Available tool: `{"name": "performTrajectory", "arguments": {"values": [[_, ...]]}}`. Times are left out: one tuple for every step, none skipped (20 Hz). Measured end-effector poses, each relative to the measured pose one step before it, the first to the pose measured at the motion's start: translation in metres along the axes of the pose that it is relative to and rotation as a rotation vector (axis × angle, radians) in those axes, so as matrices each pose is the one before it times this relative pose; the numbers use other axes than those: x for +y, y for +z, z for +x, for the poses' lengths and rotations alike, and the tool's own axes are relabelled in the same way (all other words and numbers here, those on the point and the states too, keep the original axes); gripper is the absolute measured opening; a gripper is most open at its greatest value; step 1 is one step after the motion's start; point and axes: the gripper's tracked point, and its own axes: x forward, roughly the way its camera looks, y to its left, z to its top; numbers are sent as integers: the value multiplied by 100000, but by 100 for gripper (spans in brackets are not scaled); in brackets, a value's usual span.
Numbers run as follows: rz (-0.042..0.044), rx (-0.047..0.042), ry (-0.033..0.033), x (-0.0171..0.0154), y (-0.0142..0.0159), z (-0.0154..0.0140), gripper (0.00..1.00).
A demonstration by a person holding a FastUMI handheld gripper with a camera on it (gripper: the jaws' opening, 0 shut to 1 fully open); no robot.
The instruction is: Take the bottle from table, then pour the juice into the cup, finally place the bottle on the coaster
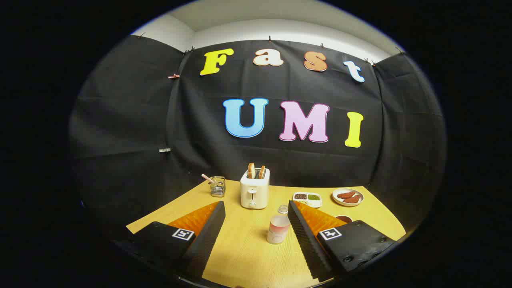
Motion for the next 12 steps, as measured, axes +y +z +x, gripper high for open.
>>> {"name": "performTrajectory", "arguments": {"values": [[441,470,-181,-253,-173,147,97],[206,-15,-568,-499,98,154,97],[400,163,-280,-512,-37,119,97],[296,301,-131,-530,-182,214,97],[-52,98,-476,-628,-52,101,97],[-46,133,-352,-777,-5,176,97],[491,179,-216,-674,-40,104,97],[879,46,376,-464,-76,138,97],[637,342,171,-552,-100,180,97],[121,496,46,-571,-141,91,97],[-186,564,423,-412,-192,108,97],[-408,654,541,-403,-135,16,97]]}}
